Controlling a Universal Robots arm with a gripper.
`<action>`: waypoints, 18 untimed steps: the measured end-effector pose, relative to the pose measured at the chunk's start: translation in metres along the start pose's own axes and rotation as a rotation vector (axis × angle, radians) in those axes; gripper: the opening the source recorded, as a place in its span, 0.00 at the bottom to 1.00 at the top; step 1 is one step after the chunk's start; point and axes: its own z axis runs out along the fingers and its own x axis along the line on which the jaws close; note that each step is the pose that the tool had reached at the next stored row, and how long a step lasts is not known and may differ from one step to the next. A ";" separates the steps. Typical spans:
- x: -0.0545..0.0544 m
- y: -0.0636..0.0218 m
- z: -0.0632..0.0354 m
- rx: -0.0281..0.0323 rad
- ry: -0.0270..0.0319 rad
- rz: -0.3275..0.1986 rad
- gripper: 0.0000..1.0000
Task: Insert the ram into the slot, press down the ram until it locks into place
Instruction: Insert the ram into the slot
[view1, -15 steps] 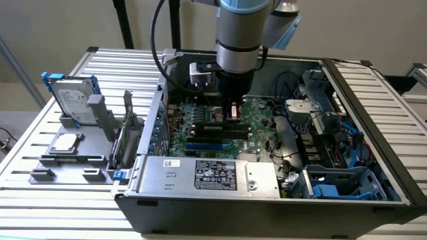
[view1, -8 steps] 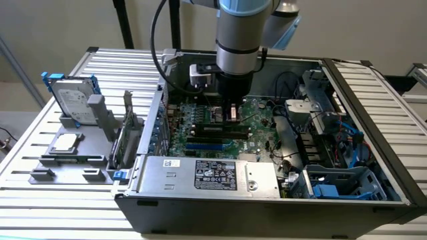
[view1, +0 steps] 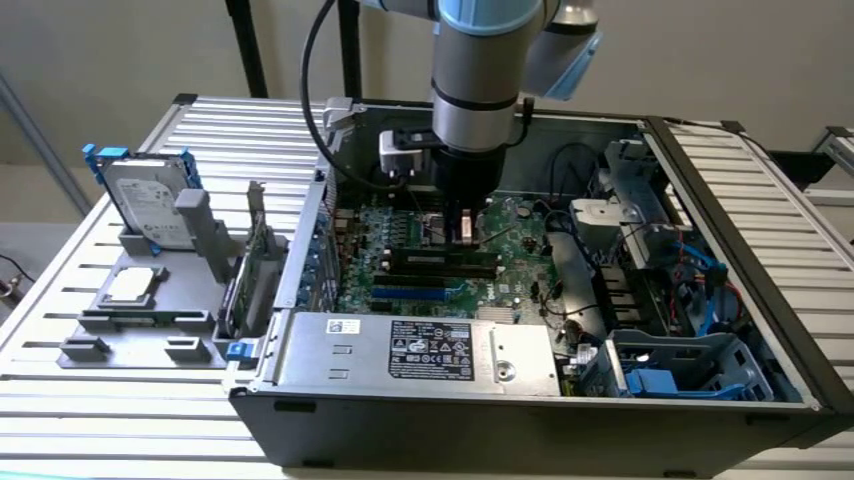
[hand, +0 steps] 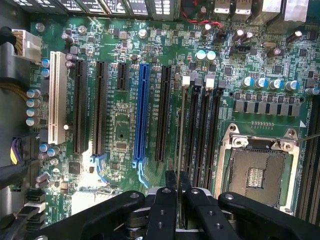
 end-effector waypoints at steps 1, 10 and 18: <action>0.000 0.0000 0.0003 0.0000 0.0000 0.001 0.13; -0.001 0.0000 0.0017 -0.0007 0.0003 0.016 0.13; -0.002 -0.0001 0.0032 -0.0006 0.0001 0.016 0.13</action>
